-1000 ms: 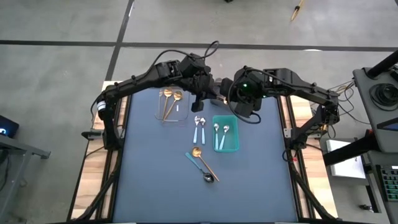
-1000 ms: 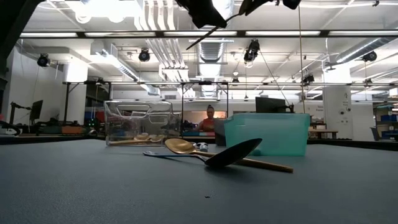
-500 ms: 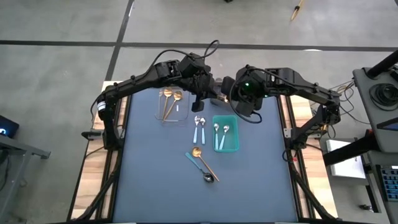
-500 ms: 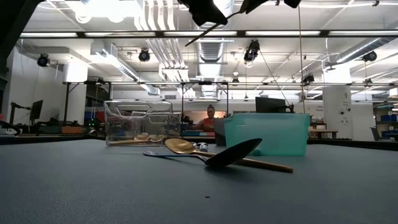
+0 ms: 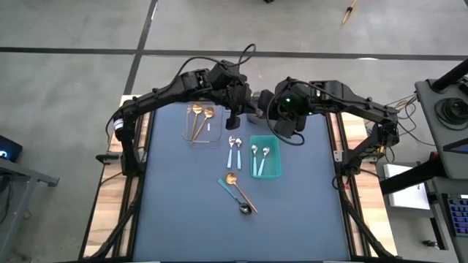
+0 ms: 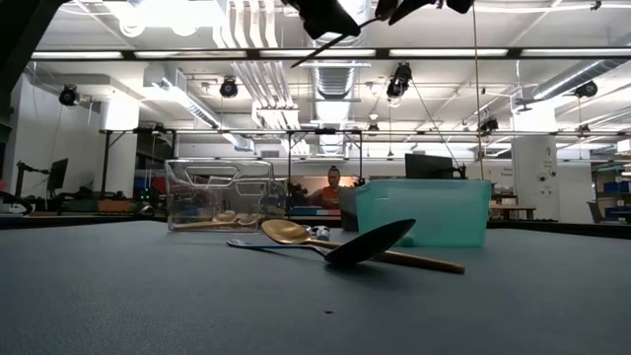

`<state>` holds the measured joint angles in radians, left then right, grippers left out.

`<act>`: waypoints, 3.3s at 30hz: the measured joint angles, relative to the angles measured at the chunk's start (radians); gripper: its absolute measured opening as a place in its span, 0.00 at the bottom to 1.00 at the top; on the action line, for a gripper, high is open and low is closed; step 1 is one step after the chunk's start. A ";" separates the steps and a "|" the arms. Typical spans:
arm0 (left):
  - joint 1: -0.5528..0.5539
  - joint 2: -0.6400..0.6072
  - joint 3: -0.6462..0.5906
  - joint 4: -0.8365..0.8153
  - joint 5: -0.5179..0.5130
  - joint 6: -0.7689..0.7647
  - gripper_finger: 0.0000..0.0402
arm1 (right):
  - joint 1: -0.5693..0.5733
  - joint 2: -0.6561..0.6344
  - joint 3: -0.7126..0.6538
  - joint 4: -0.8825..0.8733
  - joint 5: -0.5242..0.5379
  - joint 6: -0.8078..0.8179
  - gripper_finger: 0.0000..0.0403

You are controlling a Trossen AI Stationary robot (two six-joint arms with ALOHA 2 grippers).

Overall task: Sort silverware by color (type)
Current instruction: Adjust the gold spoon in the transparent bin

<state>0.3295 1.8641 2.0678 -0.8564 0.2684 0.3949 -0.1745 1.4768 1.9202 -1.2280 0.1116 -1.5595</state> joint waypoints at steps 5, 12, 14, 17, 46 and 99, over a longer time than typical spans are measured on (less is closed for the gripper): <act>0.017 0.000 0.000 -0.016 0.001 -0.009 0.00 | 0.000 -0.012 0.000 0.008 0.001 0.007 0.27; 0.027 -0.013 0.000 -0.016 0.003 -0.012 0.00 | -0.001 -0.019 0.000 0.037 0.002 0.043 0.32; 0.027 -0.020 0.000 -0.016 0.003 -0.012 0.00 | -0.002 -0.019 0.000 0.045 0.001 0.055 0.32; 0.030 -0.027 0.000 -0.027 0.003 -0.016 0.00 | -0.002 -0.022 0.000 0.060 0.002 0.058 0.33; 0.146 -0.048 -0.374 -0.298 -0.494 -0.966 0.00 | -0.003 -0.068 0.000 0.133 0.293 0.941 0.33; 0.178 -0.151 -0.857 0.258 -0.611 -1.363 0.00 | -0.153 -0.045 -0.005 0.186 0.195 1.031 0.33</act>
<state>0.5072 1.7134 1.2106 -0.5982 -0.3426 -0.9686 -0.3275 1.4319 1.9148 -1.0423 0.3061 -0.5281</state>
